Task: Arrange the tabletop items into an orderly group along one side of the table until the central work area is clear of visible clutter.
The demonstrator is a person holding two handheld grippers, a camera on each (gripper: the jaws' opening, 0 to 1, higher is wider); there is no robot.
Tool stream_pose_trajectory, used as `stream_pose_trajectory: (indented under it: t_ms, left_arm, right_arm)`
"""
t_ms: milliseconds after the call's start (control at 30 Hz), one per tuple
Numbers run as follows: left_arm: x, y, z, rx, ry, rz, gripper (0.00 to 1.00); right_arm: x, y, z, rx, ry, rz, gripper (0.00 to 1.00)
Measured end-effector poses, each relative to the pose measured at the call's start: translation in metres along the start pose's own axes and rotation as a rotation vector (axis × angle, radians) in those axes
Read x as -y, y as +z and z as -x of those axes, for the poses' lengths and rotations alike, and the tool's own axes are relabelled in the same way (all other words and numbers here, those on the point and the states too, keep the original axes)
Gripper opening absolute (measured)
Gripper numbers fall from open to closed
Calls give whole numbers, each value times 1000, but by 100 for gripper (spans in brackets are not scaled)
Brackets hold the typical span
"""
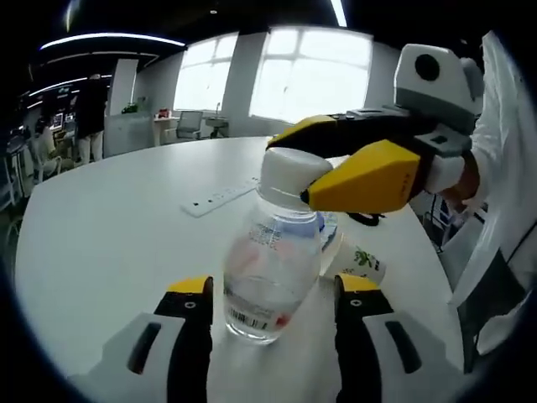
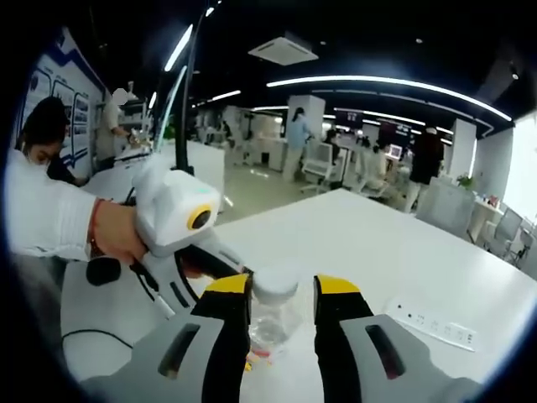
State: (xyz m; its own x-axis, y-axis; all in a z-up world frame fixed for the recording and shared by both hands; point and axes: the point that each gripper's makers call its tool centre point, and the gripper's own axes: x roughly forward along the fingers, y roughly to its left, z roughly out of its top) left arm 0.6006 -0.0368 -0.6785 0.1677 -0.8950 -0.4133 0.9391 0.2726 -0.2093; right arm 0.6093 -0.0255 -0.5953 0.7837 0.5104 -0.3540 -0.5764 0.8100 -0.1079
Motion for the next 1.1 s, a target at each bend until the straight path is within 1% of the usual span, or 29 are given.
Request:
stream_pose_trajectory:
  t_ms: [233, 400, 600, 700, 800, 867, 967, 1100]
  left_arm:
    - [2, 2, 7, 3, 20, 3, 60]
    - [4, 4, 12, 10, 33, 10, 61]
    - [6, 6, 15, 24, 44, 16, 61]
    - [7, 7, 17, 23, 48, 16, 61]
    - [9, 8, 20, 27, 53, 19, 61]
    - [9, 9, 21, 28, 57, 18, 61]
    - [8, 10, 24, 34, 65, 24, 62]
    - [10, 13, 28, 40, 73, 23, 63]
  right_arm:
    - [7, 3, 7, 7, -5, -18, 32]
    - [6, 7, 13, 18, 1, -9, 30]
    - [6, 6, 15, 15, 5, -5, 31]
    - [2, 7, 15, 16, 34, 5, 34]
    - [-6, 7, 12, 17, 89, 13, 39]
    - [-6, 7, 10, 8, 100, 20, 41]
    - [-9, 8, 8, 11, 138, 41, 42]
    - [-9, 11, 9, 17, 182, 35, 47]
